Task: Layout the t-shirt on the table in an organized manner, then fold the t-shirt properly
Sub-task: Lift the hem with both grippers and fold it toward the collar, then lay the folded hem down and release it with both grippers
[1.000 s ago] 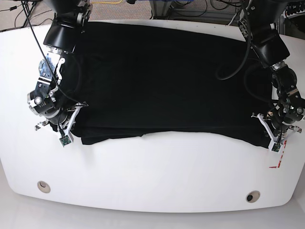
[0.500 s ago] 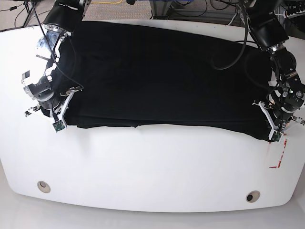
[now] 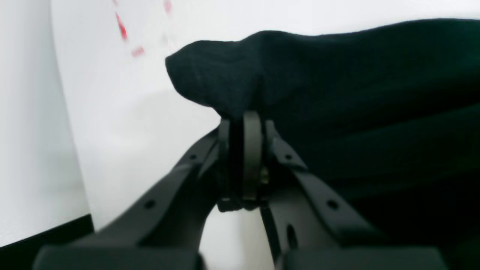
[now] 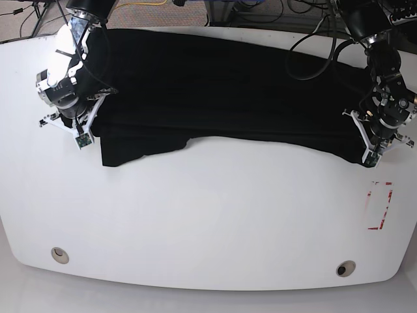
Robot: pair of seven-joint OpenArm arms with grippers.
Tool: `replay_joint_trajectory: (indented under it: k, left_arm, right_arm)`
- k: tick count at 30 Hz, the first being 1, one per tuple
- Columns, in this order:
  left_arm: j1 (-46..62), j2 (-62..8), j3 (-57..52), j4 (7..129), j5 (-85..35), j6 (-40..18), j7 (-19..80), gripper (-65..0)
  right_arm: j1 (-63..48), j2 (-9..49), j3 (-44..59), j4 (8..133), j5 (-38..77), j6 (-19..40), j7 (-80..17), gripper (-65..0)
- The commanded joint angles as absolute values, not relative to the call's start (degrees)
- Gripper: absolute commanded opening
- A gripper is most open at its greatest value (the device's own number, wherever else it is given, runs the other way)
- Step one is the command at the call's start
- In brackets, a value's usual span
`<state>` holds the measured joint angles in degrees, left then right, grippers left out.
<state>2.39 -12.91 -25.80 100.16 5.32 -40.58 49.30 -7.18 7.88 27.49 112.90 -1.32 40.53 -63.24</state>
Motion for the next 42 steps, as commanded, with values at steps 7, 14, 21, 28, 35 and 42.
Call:
replay_joint_trajectory:
  k: [7, 14, 21, 28, 35, 42]
  left_arm:
    - [5.8, -13.9, -26.2, 102.5, 5.9, -40.0, 48.7, -65.0]
    - [9.4, -13.9, -26.2, 102.5, 5.9, -40.0, 48.7, -65.0]
    - [11.6, -13.9, -26.2, 102.5, 5.9, -40.0, 48.7, -65.0]
    - [13.6, -13.9, -26.2, 102.5, 6.0, -40.0, 48.7, -65.0]
    - [14.1, -13.9, -26.1, 102.5, 6.1, -40.0, 50.4, -65.0]
    - [14.1, -14.1, -25.7, 102.4, 6.0, -40.0, 51.9, -61.9]
  right_arm:
    - [-9.5, 8.6, 29.4, 114.4, -2.9, 40.0, -63.0, -62.9]
    - [-12.5, 8.6, 29.4, 115.7, -2.9, 40.0, -64.7, -62.5]
    - [-13.2, 8.6, 29.4, 115.6, -3.0, 40.0, -66.8, -62.3]
    - [-14.4, 8.6, 29.4, 115.6, -3.3, 40.0, -67.5, -49.9]
    - [-16.4, 8.6, 29.4, 115.6, -3.1, 40.0, -67.6, -24.1]
    - [-16.7, 8.6, 30.8, 115.7, -2.9, 40.0, -67.5, -14.3]
